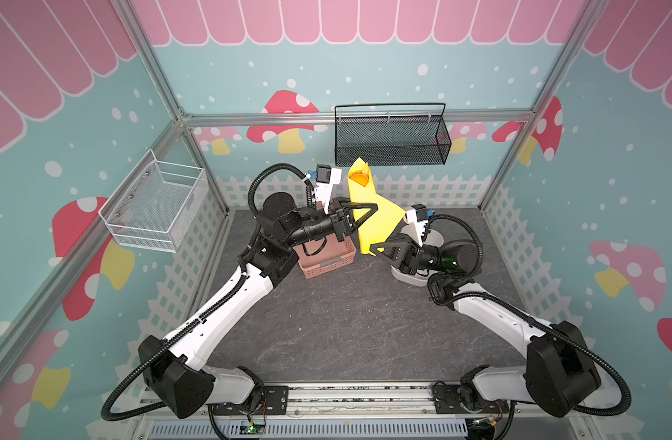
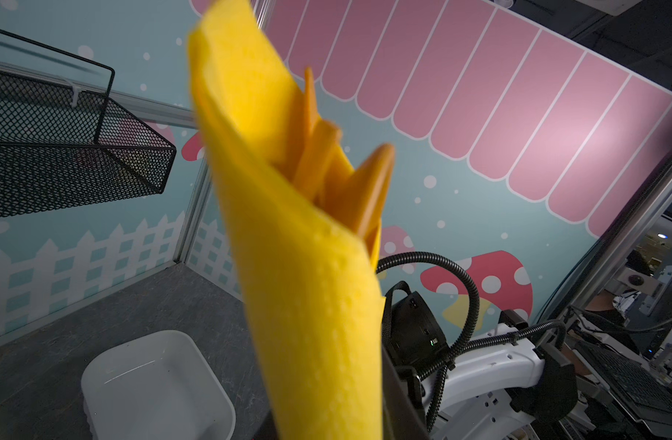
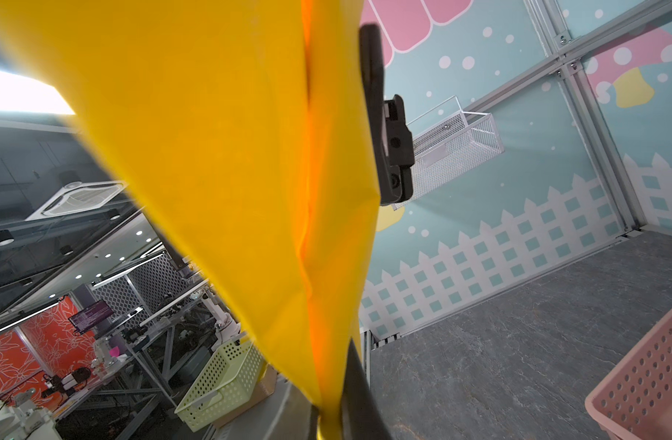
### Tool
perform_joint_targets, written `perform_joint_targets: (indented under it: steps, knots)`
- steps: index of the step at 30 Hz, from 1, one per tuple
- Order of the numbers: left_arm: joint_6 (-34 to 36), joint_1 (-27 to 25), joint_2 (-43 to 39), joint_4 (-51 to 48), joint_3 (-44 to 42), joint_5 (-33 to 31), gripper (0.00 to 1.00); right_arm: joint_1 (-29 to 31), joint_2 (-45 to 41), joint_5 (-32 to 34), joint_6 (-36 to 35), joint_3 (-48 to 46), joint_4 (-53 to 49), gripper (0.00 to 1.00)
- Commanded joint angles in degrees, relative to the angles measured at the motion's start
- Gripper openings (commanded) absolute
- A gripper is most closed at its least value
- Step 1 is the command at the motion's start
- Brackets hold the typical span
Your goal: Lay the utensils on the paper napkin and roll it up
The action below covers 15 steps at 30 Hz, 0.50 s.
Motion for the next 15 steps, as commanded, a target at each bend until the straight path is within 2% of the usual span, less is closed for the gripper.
perform_joint_targets:
  steps: [1, 7, 11, 15]
  knots:
    - [0.11, 0.53, 0.41, 1.47, 1.35, -0.85, 0.18, 0.52, 0.18, -0.86, 0.21, 0.60, 2.06, 0.00]
    - [-0.44, 0.52, 0.13, 2.15, 0.75, -1.59, 0.12, 0.46, -0.53, -0.07, -1.48, 0.42, -0.45, 0.01]
    - [0.01, 0.50, -0.50, 1.49, 0.48, -2.45, 0.11, 0.21, -2.30, 0.17, -4.67, 0.51, -5.14, 0.15]
    - [1.07, 0.59, -1.29, -0.34, 0.58, -3.21, 0.11, 0.09, -6.00, 2.79, -12.35, 0.64, -16.29, 0.28]
